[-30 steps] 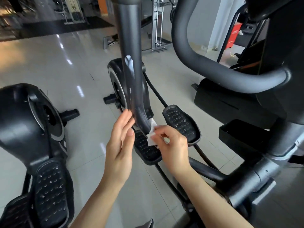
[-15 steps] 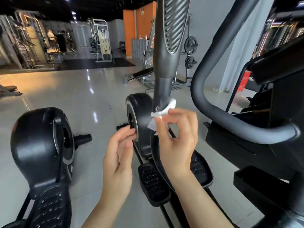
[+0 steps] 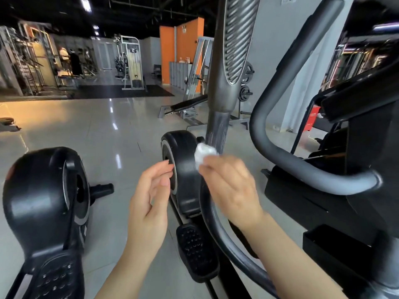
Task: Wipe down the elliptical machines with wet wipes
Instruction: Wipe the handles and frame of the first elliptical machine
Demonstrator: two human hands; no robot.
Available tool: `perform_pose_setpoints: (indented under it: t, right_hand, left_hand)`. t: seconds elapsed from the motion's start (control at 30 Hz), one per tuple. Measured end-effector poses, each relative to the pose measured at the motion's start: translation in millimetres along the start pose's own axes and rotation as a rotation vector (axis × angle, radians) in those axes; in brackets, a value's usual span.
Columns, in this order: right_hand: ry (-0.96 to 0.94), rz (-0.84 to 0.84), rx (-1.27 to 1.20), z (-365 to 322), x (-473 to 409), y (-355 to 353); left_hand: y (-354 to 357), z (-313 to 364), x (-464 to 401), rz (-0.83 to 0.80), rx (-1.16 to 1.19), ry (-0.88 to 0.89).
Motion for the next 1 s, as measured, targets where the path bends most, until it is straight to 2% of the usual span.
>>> perform_pose_setpoints:
  t: [0.1, 0.13, 0.17, 0.3, 0.4, 0.47, 0.57, 0.63, 0.7, 0.8, 0.87, 0.93, 1.0]
  right_hand:
    - [-0.044, -0.315, -0.009, -8, 53, 23]
    - [-0.073, -0.353, 0.005, -10, 56, 23]
    - [-0.104, -0.336, 0.012, -10, 48, 18]
    - [-0.174, -0.068, 0.057, 7, -39, -31]
    - [-0.182, -0.027, 0.129, 15, -62, -40]
    - [-0.2, -0.114, 0.107, 9, -31, -24]
    - [-0.307, -0.45, 0.18, -12, 43, 22]
    - [-0.354, -0.57, 0.213, -15, 57, 34]
    - [-0.354, -0.49, 0.203, -11, 28, 18]
    - [-0.292, -0.154, 0.193, 10, -40, -33]
    - [-0.256, -0.05, 0.258, 18, -64, -47]
    - [-0.268, -0.113, 0.209, 14, -51, -34]
    - [-0.317, -0.275, 0.16, 4, -10, -8]
  left_hand:
    - [-1, -6, 6, 0.008, 0.015, -0.036]
    - [0, -9, 7, 0.013, 0.029, -0.051]
    - [1, -11, 7, 0.014, 0.042, -0.067]
    - [12, -18, 6, -0.006, 0.079, -0.118]
    - [16, -22, 5, -0.012, 0.083, -0.119]
    - [15, -24, 5, -0.003, 0.072, -0.106]
    - [10, -27, 9, 0.016, 0.073, -0.1]
    - [6, -28, 14, 0.033, 0.077, -0.108]
    - [4, -30, 18, 0.044, 0.081, -0.122]
    - [6, -32, 19, 0.047, 0.105, -0.144]
    - [13, -34, 19, 0.013, 0.105, -0.166]
    - [20, -35, 20, -0.026, 0.107, -0.177]
    - [23, -35, 22, -0.044, 0.103, -0.165]
Point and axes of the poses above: each hand's wrist, its own x-axis away from the middle knuckle, its own y-axis out of the palm, z = x × y, the point moved 4 cm from there along -x, towards the middle knuckle, and after that the axes turned 13 degrees about -z, right-handed, at the moved point
